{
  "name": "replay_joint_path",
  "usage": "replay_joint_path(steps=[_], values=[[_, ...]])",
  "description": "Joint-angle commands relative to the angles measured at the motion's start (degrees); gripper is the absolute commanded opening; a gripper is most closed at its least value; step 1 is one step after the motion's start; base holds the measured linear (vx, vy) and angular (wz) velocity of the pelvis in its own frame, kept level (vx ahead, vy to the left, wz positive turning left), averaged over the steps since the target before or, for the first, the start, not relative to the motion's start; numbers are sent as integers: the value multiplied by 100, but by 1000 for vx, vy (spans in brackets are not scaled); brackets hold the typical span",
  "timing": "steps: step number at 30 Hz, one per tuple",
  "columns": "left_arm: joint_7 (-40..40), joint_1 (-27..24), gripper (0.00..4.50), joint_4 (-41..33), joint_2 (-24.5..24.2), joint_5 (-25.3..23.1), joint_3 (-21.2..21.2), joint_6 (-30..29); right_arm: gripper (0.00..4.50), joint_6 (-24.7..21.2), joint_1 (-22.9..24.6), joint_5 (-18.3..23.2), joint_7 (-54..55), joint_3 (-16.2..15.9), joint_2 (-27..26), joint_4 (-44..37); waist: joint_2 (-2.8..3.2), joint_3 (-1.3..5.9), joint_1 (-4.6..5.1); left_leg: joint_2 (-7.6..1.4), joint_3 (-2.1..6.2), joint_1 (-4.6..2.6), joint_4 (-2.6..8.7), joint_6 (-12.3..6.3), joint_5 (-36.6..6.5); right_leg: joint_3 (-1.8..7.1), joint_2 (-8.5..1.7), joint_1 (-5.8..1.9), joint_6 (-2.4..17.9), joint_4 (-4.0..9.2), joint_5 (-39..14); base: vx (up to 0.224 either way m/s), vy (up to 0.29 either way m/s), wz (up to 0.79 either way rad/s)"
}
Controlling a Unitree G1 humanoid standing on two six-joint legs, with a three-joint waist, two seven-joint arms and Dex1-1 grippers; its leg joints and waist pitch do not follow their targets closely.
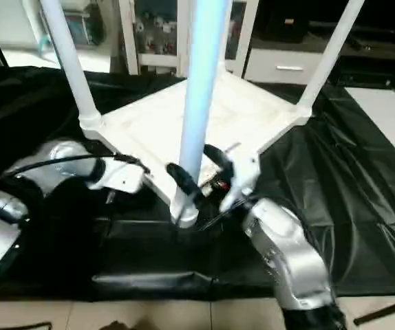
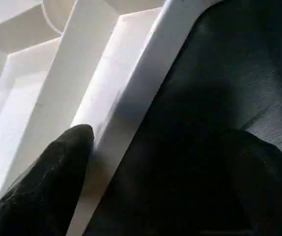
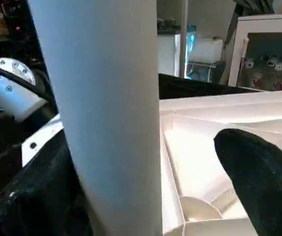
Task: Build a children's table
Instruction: Rotate table base
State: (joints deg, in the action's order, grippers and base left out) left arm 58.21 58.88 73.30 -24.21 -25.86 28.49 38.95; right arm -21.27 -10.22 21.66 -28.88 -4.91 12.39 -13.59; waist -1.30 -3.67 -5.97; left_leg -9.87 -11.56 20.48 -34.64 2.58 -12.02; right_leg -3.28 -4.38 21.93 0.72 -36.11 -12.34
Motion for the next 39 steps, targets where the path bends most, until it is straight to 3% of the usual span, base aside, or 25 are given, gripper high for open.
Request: replay_joint_path(steps=[1,10,20,22,23,24,26,28,29,31,32,35,39], values=[[364,-171,450,71,-137,-52,81,3,443,-107,65,12,80,425,156,-119,47,380,-20,-423,229,-118,496,148,-975,344,-579,-218,1338,367,17,0,0,0],[823,-349,450,-129,-185,33,52,81,443,-106,61,83,141,1033,600,70,13,368,43,-420,225,-102,495,99,-922,339,-579,-223,1344,380,-88,0,0,0],[1505,-661,450,-529,-476,362,-75,-144,443,-42,63,111,50,1296,994,316,-9,366,118,-407,222,-77,479,5,-856,334,-567,-249,1433,381,-152,0,0,0],[1652,-814,450,-734,-546,521,-156,-226,443,-13,86,119,20,1345,1056,383,-19,371,130,-413,223,-87,481,13,-875,331,-568,-246,1443,376,-168,0,0,0],[1908,-1148,450,-1226,-639,853,-301,-420,443,39,110,125,-32,1407,1145,493,-25,359,152,-430,218,-99,490,27,-947,334,-584,-234,1466,379,-290,0,0,0],[1918,-1167,450,-1257,-640,875,-310,-434,443,42,109,124,-33,1408,1149,500,-22,350,176,-424,217,-75,493,29,-962,334,-572,-232,1470,381,-335,0,0,0],[1994,-1420,450,-1700,-614,1199,-449,-639,443,83,86,110,-57,1422,1196,608,-42,338,187,-416,192,-111,490,56,-1103,337,-556,-189,1467,419,-584,0,0,0],[1981,-1524,450,-1901,-570,1351,-530,-746,443,101,64,117,-67,1420,1216,662,-22,341,178,-424,191,-119,492,69,-1149,337,-559,-179,1466,423,-673,0,0,0],[1928,-1633,450,-2100,-464,1556,-643,-863,443,109,34,118,-75,1411,1229,712,-69,336,171,-428,184,-133,492,63,-1188,337,-556,-172,1446,438,-762,0,0,0],[1846,-1708,450,-2235,-377,1673,-727,-930,443,120,12,125,-79,1395,1240,752,-51,331,140,-415,181,-129,485,41,-1164,345,-561,-169,1368,458,-915,0,0,0],[1687,-1778,450,-2308,-242,1779,-824,-1009,443,126,-16,128,-86,1369,1240,794,-84,332,115,-418,180,-125,485,26,-1105,344,-562,-168,1331,457,-951,0,0,0],[1138,-1850,450,-2249,-83,1643,-856,-913,443,79,-22,193,-119,1314,1181,752,-85,363,67,-422,169,-134,469,-27,-853,330,-530,-160,1342,403,-513,0,0,0],[990,-2102,450,-2818,116,2054,-1097,-1372,443,69,68,252,-211,1200,1079,661,-101,393,34,-422,165,-112,446,-179,-520,321,-541,-185,1396,341,-9,0,0,0]])
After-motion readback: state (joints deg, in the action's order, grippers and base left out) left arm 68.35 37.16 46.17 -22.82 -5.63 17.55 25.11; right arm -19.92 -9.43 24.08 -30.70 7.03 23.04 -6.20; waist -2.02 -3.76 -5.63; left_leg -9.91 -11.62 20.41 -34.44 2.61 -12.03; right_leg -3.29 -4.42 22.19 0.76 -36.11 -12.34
